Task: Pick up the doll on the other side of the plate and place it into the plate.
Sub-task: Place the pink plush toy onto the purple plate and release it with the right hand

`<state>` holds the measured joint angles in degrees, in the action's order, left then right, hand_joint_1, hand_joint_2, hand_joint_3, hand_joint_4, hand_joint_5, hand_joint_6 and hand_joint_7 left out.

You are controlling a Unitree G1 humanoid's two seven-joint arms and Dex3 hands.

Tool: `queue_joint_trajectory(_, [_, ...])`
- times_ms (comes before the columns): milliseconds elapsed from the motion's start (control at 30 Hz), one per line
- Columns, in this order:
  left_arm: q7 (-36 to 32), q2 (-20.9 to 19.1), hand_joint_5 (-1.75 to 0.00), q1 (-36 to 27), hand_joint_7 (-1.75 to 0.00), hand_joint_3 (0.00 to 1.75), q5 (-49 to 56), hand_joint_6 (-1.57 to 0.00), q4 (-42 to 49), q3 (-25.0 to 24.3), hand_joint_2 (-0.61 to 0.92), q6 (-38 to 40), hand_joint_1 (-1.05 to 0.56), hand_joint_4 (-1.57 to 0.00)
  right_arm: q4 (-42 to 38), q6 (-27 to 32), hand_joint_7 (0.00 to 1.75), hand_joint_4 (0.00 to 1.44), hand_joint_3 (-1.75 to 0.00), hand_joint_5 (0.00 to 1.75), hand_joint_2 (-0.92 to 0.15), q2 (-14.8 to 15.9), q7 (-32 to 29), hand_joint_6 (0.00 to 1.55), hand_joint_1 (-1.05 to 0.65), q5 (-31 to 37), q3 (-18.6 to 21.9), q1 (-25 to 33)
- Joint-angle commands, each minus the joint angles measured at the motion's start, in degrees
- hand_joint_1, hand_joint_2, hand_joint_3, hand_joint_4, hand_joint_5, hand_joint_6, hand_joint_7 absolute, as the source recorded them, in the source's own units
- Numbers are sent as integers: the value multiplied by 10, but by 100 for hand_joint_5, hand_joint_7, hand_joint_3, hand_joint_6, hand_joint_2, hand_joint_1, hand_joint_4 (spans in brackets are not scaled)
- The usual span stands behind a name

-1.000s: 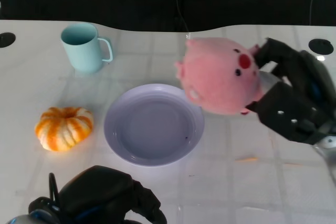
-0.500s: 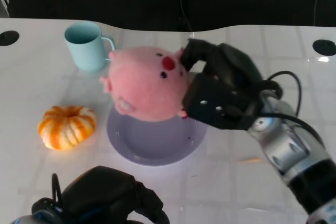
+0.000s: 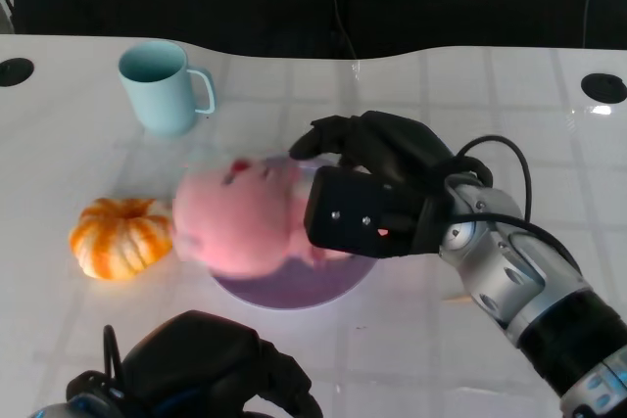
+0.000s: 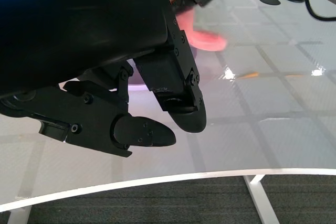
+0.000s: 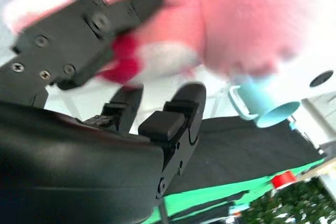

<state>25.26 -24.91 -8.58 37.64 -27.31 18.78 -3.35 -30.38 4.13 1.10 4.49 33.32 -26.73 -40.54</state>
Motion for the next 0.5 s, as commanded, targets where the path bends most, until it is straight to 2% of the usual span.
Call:
queue_joint_trajectory(33, [-1, -4, -126, 1, -2, 26, -1, -110, 5, 1, 92, -2, -25, -78, 32, 6, 0, 33, -12, 35, -92, 17, 23, 49, -54, 3, -4, 7])
queue_joint_trajectory(233, [-4, -2, -128, 0, -2, 23, 1, -111, 6, 0, 92, -2, -24, -79, 91, 16, 1, 37, -16, 36, -92, 27, 45, 51, -56, -2, 1, 26])
queue_joint_trajectory(500, [3, 0, -123, 4, -2, 26, 4, -110, 6, 1, 92, 5, -25, -78, 218, 3, 3, 44, -19, 43, -92, 72, 69, 56, -54, -21, 33, 78])
